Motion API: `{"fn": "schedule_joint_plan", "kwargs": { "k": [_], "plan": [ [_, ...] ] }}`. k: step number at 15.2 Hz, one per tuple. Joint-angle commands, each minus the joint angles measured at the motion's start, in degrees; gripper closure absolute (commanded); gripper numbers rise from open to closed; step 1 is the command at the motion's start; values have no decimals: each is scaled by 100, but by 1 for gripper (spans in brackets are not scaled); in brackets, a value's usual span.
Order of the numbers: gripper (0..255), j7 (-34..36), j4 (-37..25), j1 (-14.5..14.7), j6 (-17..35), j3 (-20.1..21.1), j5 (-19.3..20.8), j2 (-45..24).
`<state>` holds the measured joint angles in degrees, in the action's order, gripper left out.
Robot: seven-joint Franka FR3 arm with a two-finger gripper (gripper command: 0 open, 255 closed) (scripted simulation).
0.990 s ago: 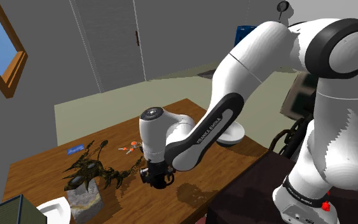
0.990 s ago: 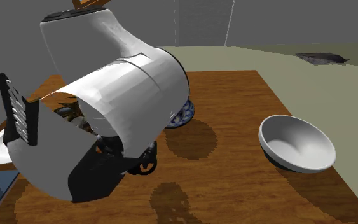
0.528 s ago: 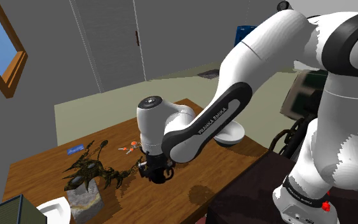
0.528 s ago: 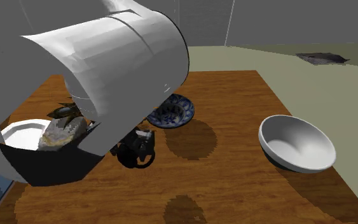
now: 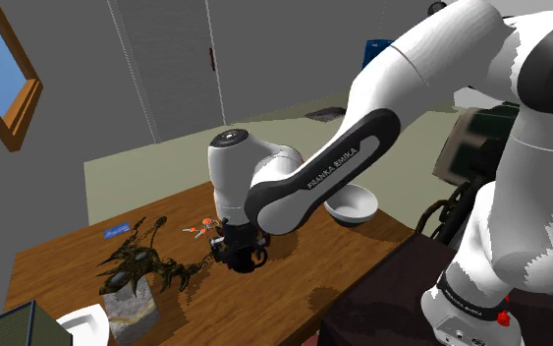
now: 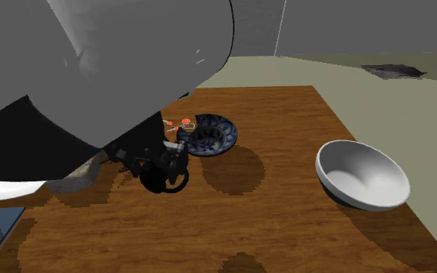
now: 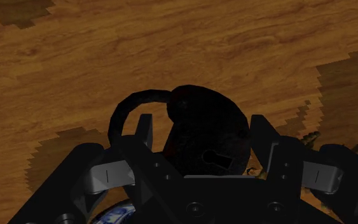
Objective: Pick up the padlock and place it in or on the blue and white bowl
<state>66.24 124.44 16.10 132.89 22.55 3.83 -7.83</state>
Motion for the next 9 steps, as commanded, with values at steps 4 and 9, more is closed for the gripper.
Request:
{"fn": "schedule_joint_plan", "kwargs": {
  "k": [4, 9],
  "plan": [
    [255, -522, -488, -297, -189, -247, 72, -312],
    [255, -1041, -1180, -590, -434, -485, 161, -772]
  ]
}}
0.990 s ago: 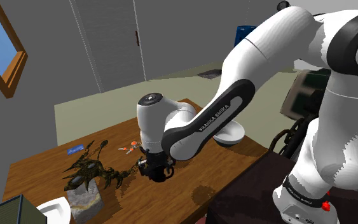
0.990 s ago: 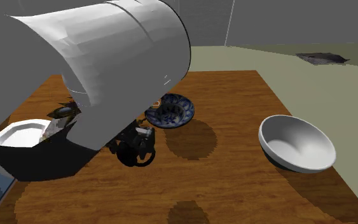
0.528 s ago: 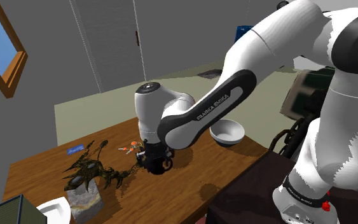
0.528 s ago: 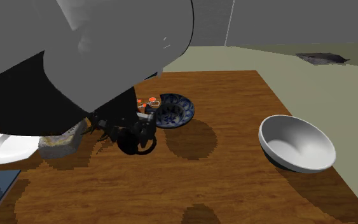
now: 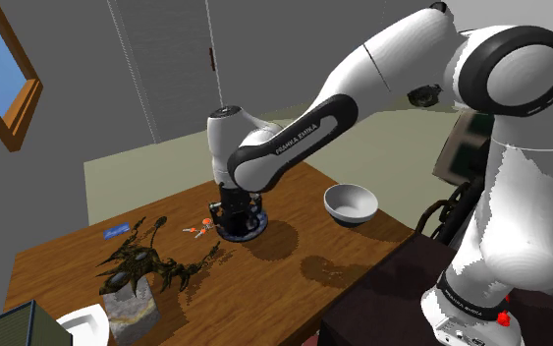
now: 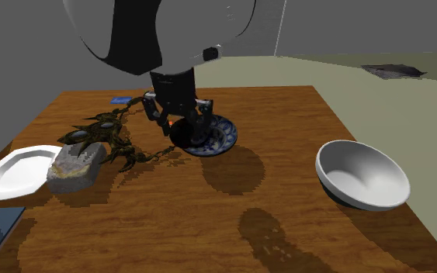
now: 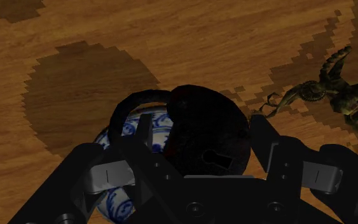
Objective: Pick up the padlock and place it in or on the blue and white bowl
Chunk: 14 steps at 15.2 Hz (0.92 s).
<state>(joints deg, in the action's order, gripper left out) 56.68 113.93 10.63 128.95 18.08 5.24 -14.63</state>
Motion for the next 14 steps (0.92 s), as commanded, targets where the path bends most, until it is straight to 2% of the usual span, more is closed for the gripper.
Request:
{"fn": "schedule_joint_plan", "kwargs": {
  "k": [1, 7, 14],
  "plan": [
    [255, -185, -289, -97, -97, -82, 36, -196],
    [255, -739, -1398, -385, -513, -310, 124, -899],
    [255, -685, -1227, -356, -82, -356, 215, -1166]
  ]
}}
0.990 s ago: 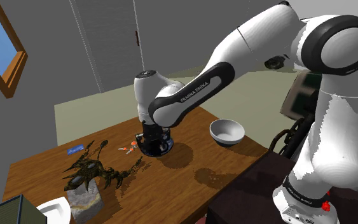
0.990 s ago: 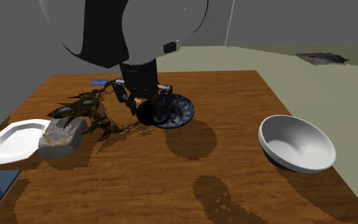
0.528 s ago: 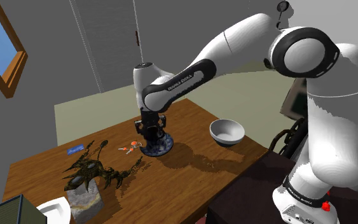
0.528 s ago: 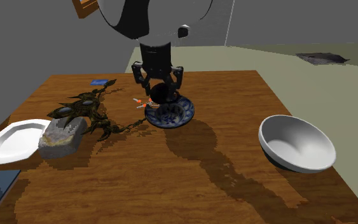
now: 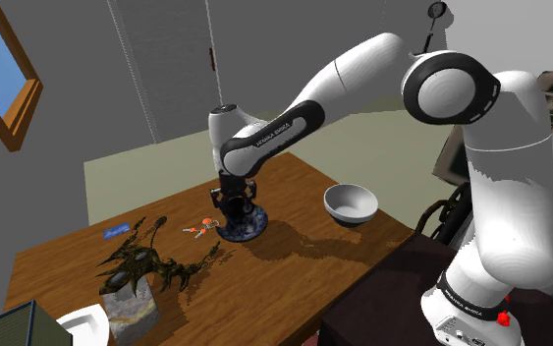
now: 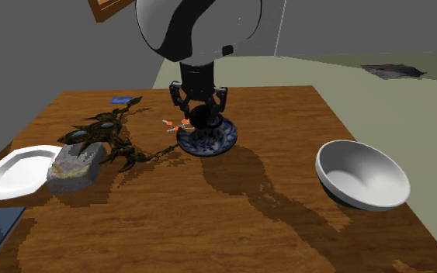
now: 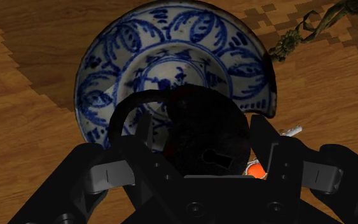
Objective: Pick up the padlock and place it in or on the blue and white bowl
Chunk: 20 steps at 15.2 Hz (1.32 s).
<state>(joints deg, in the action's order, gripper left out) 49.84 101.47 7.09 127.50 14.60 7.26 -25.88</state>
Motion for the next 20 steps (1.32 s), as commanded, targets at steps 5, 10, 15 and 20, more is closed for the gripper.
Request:
{"fn": "schedule_joint_plan", "kwargs": {
  "k": [5, 10, 15, 20],
  "plan": [
    [255, 42, 102, 27, 356, -50, 83, -257],
    [255, 67, 135, 45, 522, -77, 126, -393],
    [255, 67, 135, 45, 522, -77, 126, -393],
    [0, 67, 135, 45, 522, -77, 126, -393]
  ]
}}
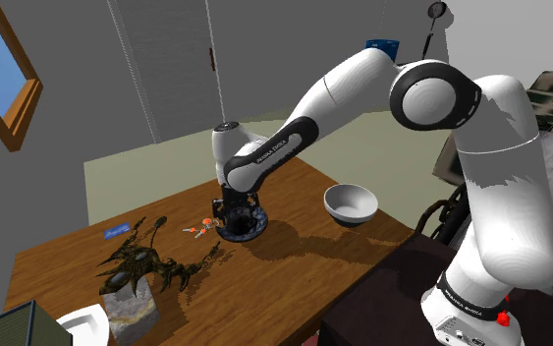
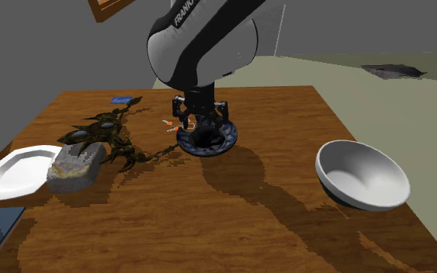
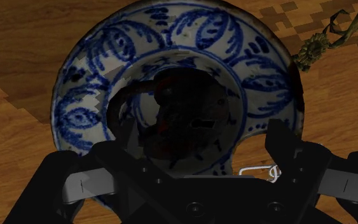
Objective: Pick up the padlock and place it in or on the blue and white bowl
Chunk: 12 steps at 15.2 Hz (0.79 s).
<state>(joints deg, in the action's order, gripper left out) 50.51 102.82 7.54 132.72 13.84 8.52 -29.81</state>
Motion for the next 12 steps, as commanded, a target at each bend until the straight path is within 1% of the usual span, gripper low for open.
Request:
{"fn": "schedule_joint_plan", "kwargs": {
  "k": [1, 5, 12],
  "plan": [
    [0, 0, 0, 0, 0, 0, 0, 0],
    [0, -85, -122, -63, -544, 82, -137, 432],
    [0, -86, -122, -62, -544, 81, -138, 432]
  ]
}}
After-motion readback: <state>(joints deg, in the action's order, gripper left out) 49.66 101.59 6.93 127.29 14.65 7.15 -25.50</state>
